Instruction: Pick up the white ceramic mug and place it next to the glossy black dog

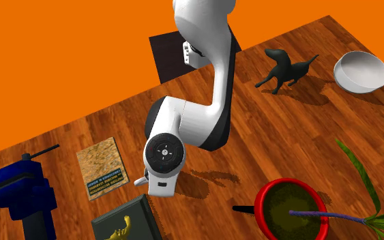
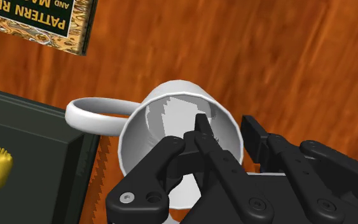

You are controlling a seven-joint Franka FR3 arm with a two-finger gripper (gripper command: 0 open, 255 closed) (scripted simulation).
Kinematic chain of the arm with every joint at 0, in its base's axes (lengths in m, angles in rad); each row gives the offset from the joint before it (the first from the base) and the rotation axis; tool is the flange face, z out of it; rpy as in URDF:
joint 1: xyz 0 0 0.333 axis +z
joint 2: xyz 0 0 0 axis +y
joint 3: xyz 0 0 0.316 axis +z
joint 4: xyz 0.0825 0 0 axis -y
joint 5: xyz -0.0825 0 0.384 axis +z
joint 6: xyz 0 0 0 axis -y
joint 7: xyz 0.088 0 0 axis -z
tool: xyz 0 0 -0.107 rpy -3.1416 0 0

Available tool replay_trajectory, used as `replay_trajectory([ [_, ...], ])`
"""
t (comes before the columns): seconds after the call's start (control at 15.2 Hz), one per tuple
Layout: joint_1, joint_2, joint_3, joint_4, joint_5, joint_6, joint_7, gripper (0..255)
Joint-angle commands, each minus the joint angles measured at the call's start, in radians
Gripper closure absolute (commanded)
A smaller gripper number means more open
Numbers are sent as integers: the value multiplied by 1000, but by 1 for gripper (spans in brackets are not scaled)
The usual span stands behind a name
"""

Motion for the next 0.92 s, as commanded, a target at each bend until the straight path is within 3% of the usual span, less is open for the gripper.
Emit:
replay_trajectory([
  [0.0,0,0,0,0,0,0,0,255],
  [0.46,0,0,0,0,0,0,0,255],
  [0.86,3,-31,-6,38,-9,-67,-1,255],
])
